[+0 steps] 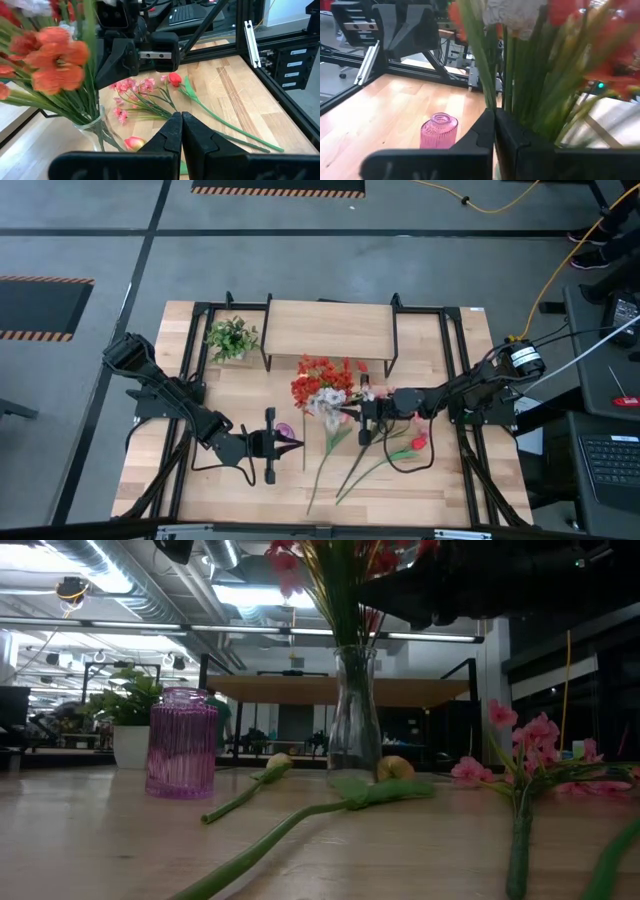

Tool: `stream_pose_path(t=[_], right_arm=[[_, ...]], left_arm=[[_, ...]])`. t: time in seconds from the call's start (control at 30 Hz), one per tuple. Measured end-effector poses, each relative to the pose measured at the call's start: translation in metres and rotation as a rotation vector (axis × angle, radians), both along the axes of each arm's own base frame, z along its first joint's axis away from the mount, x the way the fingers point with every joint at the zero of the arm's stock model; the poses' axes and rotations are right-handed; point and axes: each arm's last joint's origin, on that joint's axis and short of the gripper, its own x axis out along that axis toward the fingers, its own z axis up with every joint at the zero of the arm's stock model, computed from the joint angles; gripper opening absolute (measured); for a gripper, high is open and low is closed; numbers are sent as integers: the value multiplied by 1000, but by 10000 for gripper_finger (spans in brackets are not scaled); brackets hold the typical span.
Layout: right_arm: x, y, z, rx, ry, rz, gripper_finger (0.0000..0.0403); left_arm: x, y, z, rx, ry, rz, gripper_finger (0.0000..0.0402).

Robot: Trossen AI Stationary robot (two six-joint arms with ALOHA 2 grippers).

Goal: Pick and place flowers into a vace then onto a shelf
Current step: Put the white flowers into the transparent vase

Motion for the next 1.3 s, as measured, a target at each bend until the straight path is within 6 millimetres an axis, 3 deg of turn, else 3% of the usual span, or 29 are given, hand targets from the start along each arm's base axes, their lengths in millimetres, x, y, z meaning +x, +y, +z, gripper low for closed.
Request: stream_pose_path(t=[0.6, 1.07, 1.3], right_arm=[[1, -6, -8, 31, 80, -23, 15], [0, -7, -4, 16, 70, -23, 139], [-8, -4, 9, -1, 65, -9, 171]], left_arm=[[0, 0, 0, -1, 0, 0, 6], [0, 0, 0, -2, 0, 0, 6], [0, 0, -1, 5, 9, 0, 6]])
